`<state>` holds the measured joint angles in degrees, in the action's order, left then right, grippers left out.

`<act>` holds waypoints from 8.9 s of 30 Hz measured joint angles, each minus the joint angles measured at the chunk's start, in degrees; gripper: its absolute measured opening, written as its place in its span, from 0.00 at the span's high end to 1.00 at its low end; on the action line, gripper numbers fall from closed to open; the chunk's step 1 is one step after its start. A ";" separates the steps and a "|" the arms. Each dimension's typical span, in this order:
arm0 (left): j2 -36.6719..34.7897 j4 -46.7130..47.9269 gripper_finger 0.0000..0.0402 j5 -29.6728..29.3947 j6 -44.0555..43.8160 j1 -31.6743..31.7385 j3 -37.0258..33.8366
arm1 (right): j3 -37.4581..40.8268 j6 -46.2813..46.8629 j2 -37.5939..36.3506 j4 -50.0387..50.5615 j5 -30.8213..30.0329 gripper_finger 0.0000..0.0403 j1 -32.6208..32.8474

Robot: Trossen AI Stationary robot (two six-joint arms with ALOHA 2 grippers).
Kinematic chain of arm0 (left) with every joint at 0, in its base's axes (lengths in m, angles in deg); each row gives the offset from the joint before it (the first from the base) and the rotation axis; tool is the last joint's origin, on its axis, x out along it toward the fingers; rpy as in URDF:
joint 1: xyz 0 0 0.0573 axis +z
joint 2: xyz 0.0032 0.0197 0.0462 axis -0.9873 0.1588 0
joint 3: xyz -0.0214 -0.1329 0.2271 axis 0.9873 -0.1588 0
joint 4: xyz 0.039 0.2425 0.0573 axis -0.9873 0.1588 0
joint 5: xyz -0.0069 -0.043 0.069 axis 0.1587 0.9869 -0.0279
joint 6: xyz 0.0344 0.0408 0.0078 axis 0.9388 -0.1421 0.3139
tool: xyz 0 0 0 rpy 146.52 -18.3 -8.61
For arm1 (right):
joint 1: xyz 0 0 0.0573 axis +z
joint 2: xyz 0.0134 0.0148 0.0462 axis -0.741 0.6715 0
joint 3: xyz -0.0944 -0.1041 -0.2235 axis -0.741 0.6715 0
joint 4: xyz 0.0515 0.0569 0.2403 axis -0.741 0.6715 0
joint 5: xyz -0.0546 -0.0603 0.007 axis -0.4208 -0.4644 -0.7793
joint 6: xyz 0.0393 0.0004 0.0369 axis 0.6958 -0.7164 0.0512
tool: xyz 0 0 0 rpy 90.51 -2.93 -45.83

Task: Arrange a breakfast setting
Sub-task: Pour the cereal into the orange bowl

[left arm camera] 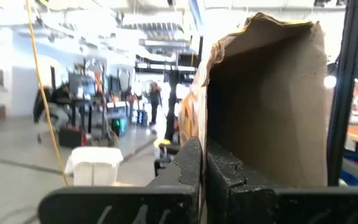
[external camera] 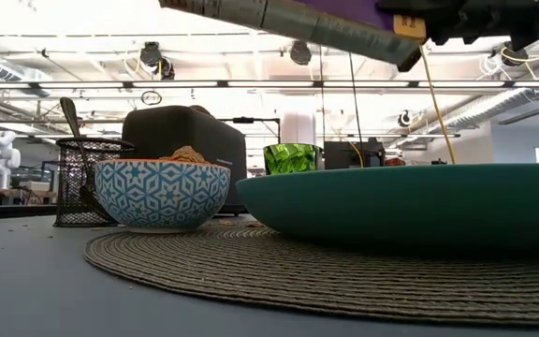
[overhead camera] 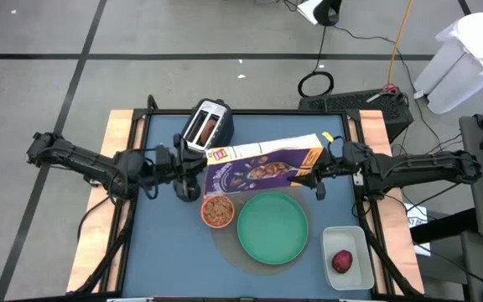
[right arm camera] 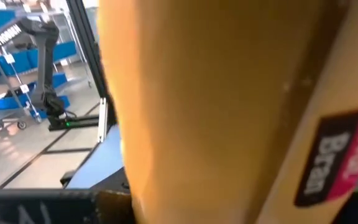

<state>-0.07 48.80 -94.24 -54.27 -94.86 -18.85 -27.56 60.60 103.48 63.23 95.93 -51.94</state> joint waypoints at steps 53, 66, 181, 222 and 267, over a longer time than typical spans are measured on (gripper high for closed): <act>-7.42 -19.69 0.75 -3.54 24.13 1.73 -0.02 | -0.09 -3.40 4.61 -29.26 -1.85 0.58 -0.02; -7.06 -14.70 0.68 -7.12 21.85 1.73 -0.02 | -0.09 -3.48 4.61 -30.03 -1.86 0.58 -0.02; 27.26 -10.62 0.77 5.77 10.66 7.65 23.04 | -0.07 -12.13 4.61 -27.97 -6.38 0.15 -0.04; 18.86 -6.25 0.83 2.42 15.91 6.84 23.10 | -0.02 -16.55 3.19 -18.94 -14.99 0.07 -1.18; -15.10 21.91 0.93 -33.28 29.90 11.54 15.42 | -0.09 -16.54 2.56 -18.42 -14.99 0.07 -1.18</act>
<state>-15.16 70.70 -127.52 -24.38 -83.32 -3.43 -27.65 44.06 106.04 44.81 80.95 -53.12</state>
